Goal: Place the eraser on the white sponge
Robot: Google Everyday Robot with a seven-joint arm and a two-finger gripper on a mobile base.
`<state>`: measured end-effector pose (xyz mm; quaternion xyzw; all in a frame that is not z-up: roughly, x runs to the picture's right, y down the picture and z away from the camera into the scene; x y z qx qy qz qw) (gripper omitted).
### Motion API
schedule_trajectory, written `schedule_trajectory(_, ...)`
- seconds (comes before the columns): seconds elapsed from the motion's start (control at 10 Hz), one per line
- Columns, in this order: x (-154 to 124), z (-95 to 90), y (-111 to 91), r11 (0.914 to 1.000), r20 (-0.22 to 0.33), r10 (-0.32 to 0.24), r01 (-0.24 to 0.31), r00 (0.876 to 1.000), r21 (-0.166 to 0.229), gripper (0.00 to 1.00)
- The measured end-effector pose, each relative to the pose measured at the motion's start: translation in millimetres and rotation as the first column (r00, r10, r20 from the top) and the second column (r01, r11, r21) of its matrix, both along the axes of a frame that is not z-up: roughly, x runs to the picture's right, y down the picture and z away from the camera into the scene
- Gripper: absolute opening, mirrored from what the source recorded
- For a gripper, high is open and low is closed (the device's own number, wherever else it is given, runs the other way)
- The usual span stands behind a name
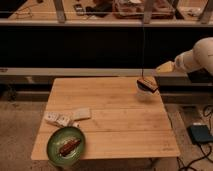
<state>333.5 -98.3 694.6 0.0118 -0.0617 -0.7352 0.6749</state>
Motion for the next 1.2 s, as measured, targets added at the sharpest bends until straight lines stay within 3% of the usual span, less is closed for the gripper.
schedule_trajectory(0.3, -8, 29.8, 9, 0.9923, 0.026, -0.120, 0.121, 0.992, -0.028, 0.80)
schedule_trajectory(0.5, -18, 50.4, 12, 0.9747, 0.012, -0.218, 0.219, 0.976, -0.048, 0.80)
schedule_trajectory(0.8, -43, 71.2, 14, 0.9576, 0.025, -0.277, 0.278, 0.961, -0.075, 0.80)
schedule_trajectory(1.2, -72, 100.7, 24, 0.9446, 0.059, -0.306, 0.311, 0.950, -0.104, 0.80)
